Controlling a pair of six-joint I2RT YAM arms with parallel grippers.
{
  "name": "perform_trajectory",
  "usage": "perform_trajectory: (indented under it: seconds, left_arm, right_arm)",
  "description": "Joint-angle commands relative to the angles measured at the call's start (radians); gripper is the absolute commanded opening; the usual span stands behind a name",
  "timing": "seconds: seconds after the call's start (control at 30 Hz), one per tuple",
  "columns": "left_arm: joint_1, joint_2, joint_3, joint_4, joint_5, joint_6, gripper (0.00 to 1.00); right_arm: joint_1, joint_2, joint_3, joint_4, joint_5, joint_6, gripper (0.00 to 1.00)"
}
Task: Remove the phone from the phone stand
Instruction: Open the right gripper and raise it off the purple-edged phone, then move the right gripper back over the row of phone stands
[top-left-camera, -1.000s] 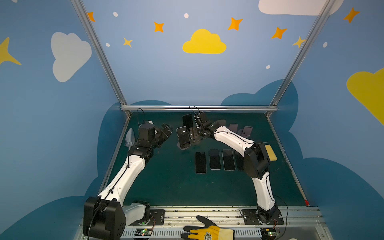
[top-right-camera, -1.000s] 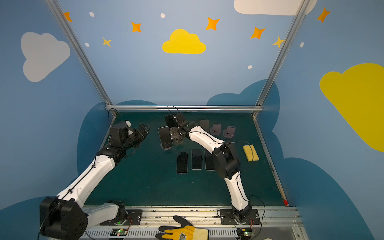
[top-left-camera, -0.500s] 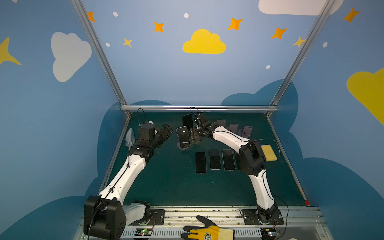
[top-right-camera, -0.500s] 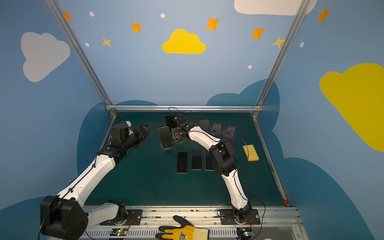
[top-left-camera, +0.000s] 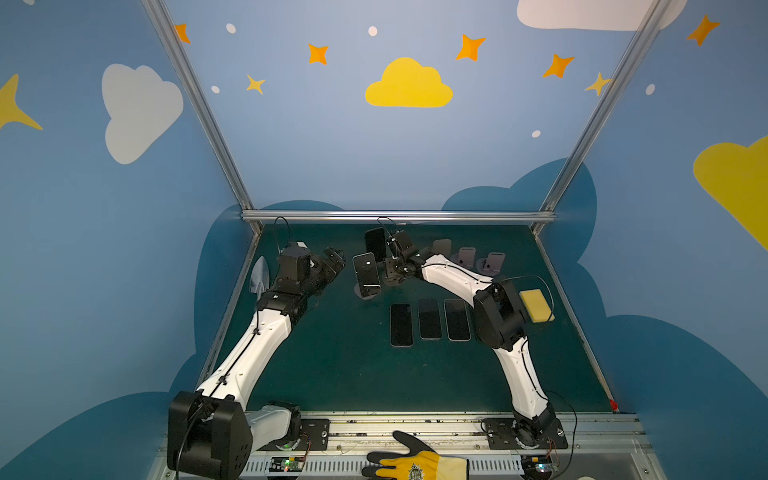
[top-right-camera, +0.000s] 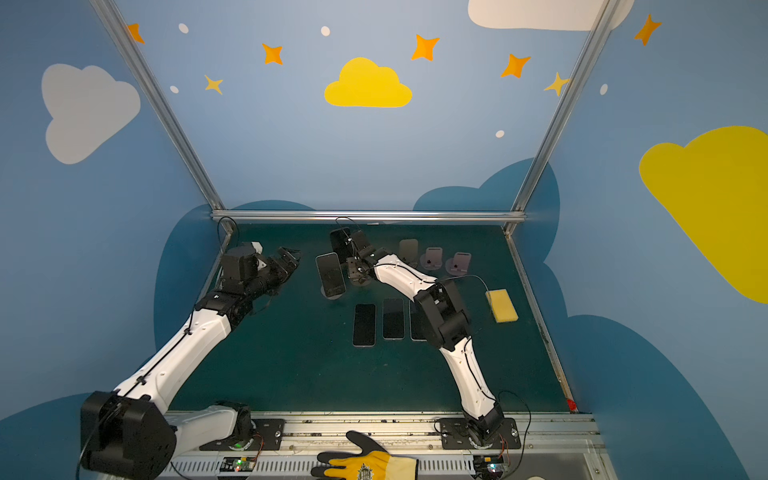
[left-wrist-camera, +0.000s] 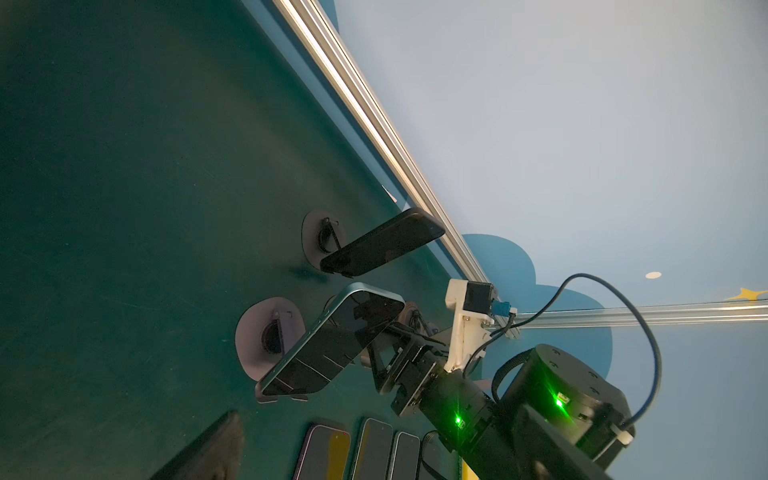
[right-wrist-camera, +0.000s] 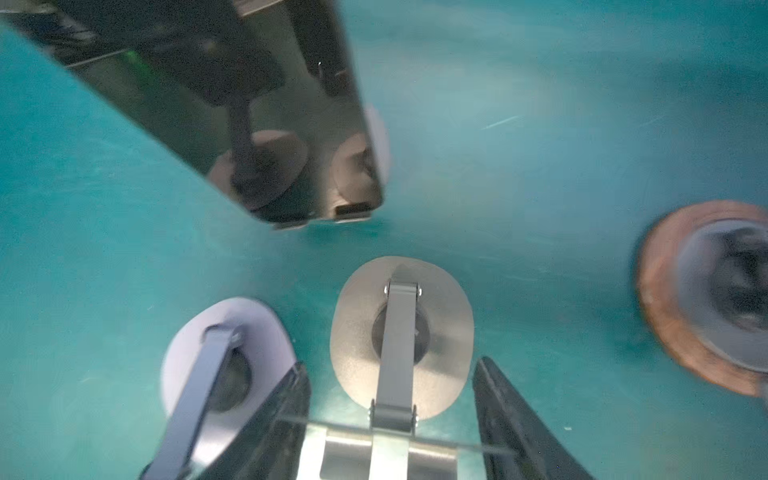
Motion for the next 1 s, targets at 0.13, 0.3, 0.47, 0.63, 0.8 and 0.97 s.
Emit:
perform_trajectory:
  seconds: [0.13, 0.3, 0.47, 0.63, 0.8, 0.97]
  left_arm:
    - [-0.011, -0.018, 0.017, -0.014, -0.02, 0.042, 1.0]
    - [-0.012, -0.003, 0.024, -0.021, -0.014, 0.034, 1.0]
    - [-0.01, -0.002, 0.022, -0.018, -0.014, 0.033, 1.0]
    - [-0.01, 0.005, 0.024, -0.016, -0.014, 0.037, 1.0]
    - [-0.01, 0.019, 0.027, -0.018, -0.011, 0.038, 1.0]
    - [-0.008, 0.024, 0.028, -0.022, -0.011, 0.04, 1.0]
  right_arm:
    - [-0.018, -0.064, -0.017, 0.01, 0.188, -0.039, 0.59]
    - [-0.081, 0.029, 0.131, -0.082, 0.138, -0.045, 0.58]
    - [-0.113, 0.084, 0.196, -0.098, 0.136, -0.04, 0.58]
    - [-0.126, 0.077, 0.164, -0.088, 0.088, -0.017, 0.58]
    - [-0.126, 0.046, 0.103, -0.033, 0.04, -0.014, 0.58]
    - [-0.128, 0.046, 0.092, -0.015, -0.015, 0.001, 0.59]
